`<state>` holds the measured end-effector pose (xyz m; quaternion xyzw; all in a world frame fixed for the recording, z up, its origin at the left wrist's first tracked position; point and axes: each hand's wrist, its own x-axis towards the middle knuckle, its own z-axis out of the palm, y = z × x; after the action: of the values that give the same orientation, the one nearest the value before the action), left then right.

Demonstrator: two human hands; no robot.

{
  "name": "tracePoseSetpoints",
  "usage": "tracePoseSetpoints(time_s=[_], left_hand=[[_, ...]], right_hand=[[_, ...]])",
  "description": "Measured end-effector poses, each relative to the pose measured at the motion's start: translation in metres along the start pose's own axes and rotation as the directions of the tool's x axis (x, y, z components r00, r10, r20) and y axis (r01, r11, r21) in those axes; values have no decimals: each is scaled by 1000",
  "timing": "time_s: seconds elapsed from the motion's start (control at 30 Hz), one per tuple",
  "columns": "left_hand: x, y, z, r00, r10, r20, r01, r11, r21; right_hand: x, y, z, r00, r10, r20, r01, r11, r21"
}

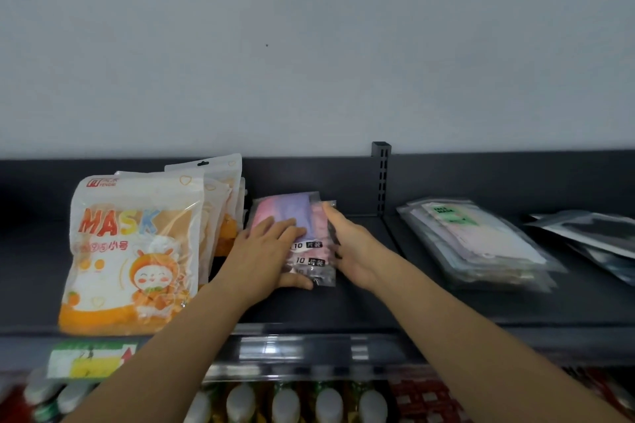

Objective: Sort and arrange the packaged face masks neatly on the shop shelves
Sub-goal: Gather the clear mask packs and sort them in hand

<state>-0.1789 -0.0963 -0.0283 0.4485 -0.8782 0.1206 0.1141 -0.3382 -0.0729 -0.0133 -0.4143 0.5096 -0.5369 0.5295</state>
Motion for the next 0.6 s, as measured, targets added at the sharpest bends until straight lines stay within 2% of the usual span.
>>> tracePoseSetpoints(time_s=[0.1,0.23,0.3,0.43,0.6], left_hand=[[1,-4,5,1000,4,-20,-5,1000,-25],[1,-8,8,998,17,-59,-19,999,-31],[1,-3,2,986,79,-148,-75,997,33],[5,21,-15,900,216,-379,-223,974,27],[16,63,-23,827,342,-446,-401,915,-41]], right_hand=[[-15,-3,-7,1000,4,4,-4,999,-41],[-35,-6,-25,995,-80,-58,70,985,-160],[-49,-10,-33,985,-141,-102,119,973,-196],[-83,-24,-48,941,-249,-228,196,953,-232],[-141,-40,-85,828,-361,-430,209,909,-361]])
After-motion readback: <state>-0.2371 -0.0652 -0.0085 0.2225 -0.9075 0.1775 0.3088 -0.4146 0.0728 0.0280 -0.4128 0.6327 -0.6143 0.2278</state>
